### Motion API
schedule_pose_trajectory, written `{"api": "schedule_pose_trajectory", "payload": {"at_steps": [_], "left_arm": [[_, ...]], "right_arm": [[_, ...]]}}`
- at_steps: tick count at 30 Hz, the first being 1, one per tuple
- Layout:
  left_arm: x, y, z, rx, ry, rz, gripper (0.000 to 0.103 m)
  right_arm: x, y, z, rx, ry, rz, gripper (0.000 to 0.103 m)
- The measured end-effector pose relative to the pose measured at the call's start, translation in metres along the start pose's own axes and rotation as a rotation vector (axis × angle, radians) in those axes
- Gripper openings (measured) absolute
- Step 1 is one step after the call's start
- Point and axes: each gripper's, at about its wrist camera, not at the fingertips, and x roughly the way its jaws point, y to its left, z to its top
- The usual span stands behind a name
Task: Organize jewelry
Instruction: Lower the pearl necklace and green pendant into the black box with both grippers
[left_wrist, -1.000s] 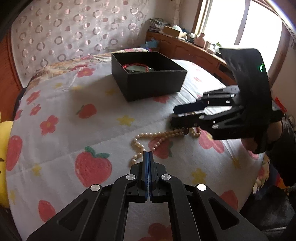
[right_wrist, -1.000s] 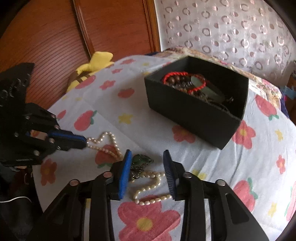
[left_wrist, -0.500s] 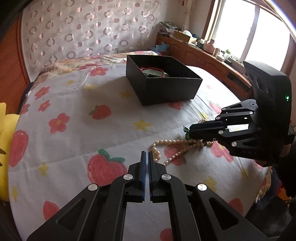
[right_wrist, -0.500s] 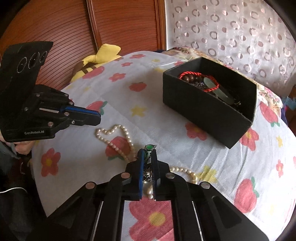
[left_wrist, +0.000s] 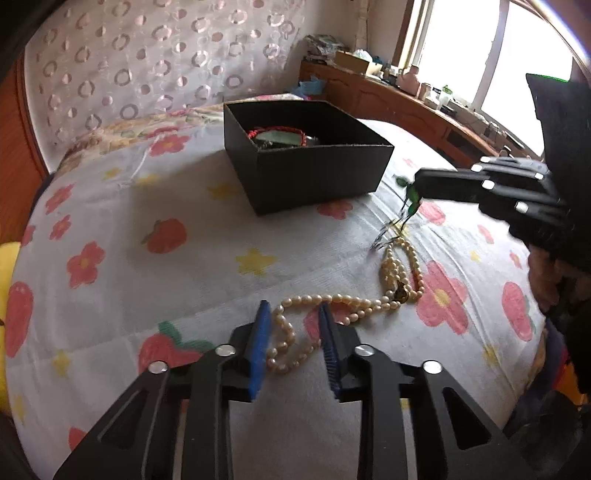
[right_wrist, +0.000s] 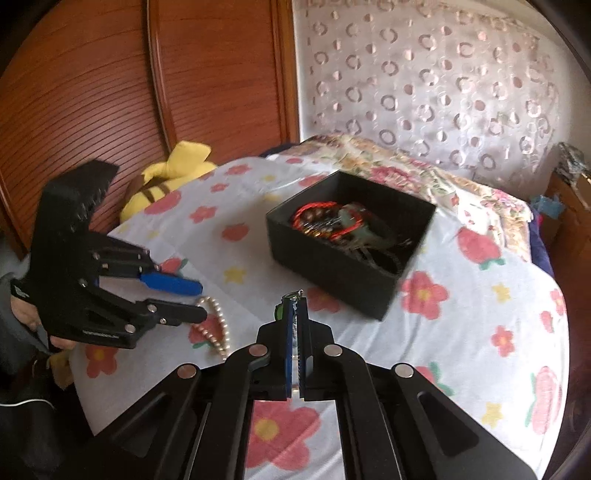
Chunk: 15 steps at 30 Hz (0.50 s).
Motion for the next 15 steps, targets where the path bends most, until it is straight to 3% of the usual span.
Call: {"api": "schedule_pose_trajectory", "payload": {"at_steps": [3, 8, 15], "left_arm": [[0.0, 0.002, 0.0, 0.002, 0.007, 0.007, 0.004], [-0.006, 0.001, 0.0, 0.007, -0.011, -0.001, 0.003], [-0.045, -0.008, 0.019, 0.02, -0.127, -0.021, 0.003]], "right_arm": [[-0.007, -0.006, 0.002, 0.009, -0.017, -0.014, 0.003], [-0.014, -0.013, 0.006, 0.015, -0.041, -0.021, 0.003], [-0.025, -0.015, 0.013, 0.014, -0.077, -0.03, 0.003]]}}
